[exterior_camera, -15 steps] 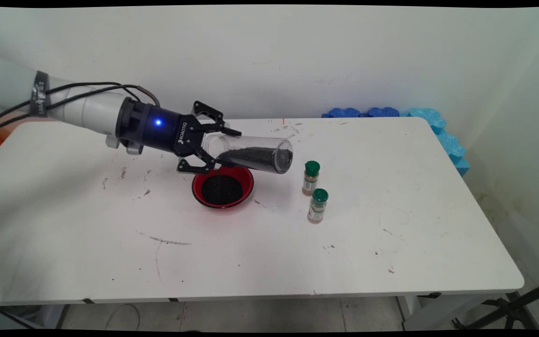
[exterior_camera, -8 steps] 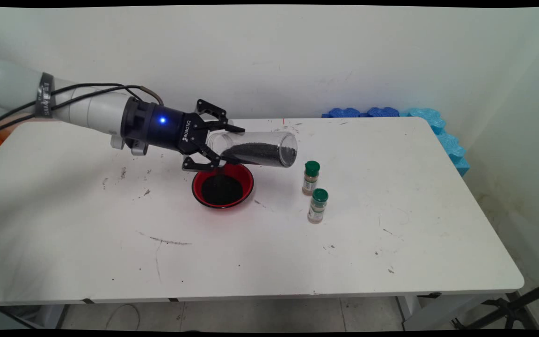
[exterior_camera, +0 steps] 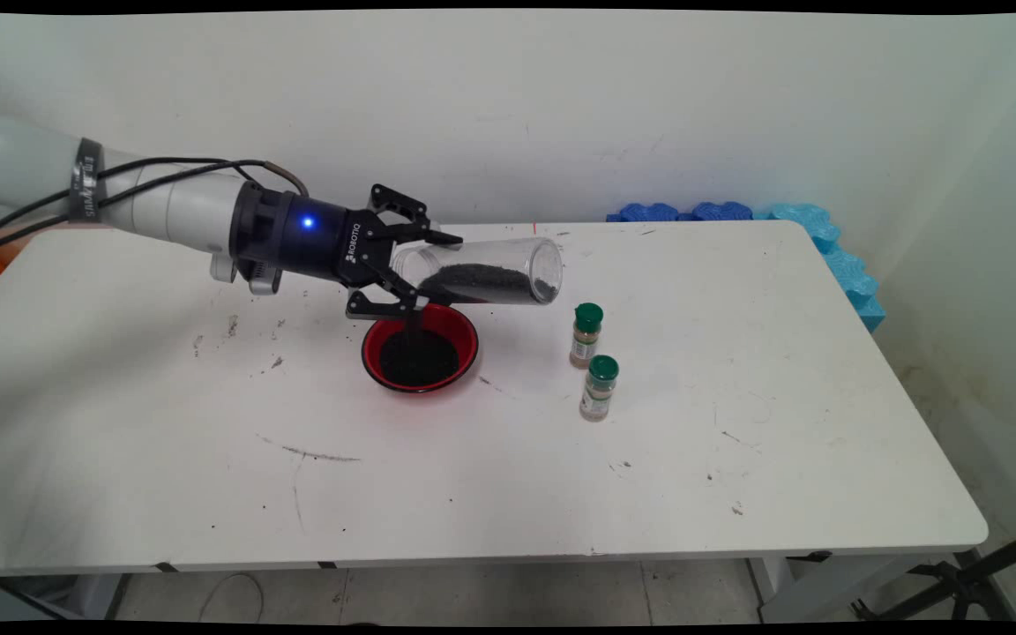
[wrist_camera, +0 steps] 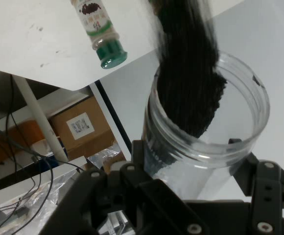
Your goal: Pour the black seasoning powder in the red bowl
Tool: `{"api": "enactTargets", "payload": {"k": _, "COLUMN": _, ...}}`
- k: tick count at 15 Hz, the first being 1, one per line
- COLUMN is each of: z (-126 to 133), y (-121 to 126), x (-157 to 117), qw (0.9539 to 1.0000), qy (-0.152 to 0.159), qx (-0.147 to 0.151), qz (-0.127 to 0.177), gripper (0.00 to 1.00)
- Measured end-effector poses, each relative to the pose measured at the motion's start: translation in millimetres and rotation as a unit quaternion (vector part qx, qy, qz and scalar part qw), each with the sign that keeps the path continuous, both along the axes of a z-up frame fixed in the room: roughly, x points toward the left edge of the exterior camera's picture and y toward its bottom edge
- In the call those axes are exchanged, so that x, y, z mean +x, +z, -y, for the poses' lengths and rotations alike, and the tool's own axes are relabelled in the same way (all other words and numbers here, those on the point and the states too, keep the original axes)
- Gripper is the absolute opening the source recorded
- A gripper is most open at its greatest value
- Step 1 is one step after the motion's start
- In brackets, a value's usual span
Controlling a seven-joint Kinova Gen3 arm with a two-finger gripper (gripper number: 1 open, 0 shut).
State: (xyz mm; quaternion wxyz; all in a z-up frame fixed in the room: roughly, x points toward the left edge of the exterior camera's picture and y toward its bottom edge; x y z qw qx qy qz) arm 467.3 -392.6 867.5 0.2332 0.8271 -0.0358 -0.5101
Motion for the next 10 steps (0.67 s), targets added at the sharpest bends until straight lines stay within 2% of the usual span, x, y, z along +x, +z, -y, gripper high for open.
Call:
{"api": "enactTargets", "payload": {"k": 6, "z": -0.9, "y": 0.4, "x": 2.1, "qw": 1.0, "qy": 0.003, "qx": 0.002, "qz": -0.004, "gripper": 0.0}}
{"api": "enactTargets", "payload": {"k": 10, "z": -0.5, "y": 0.2, "x": 3.7, "qw": 0.9999, "qy": -0.004, "qx": -0.01, "qz": 0.005, "gripper": 0.0}}
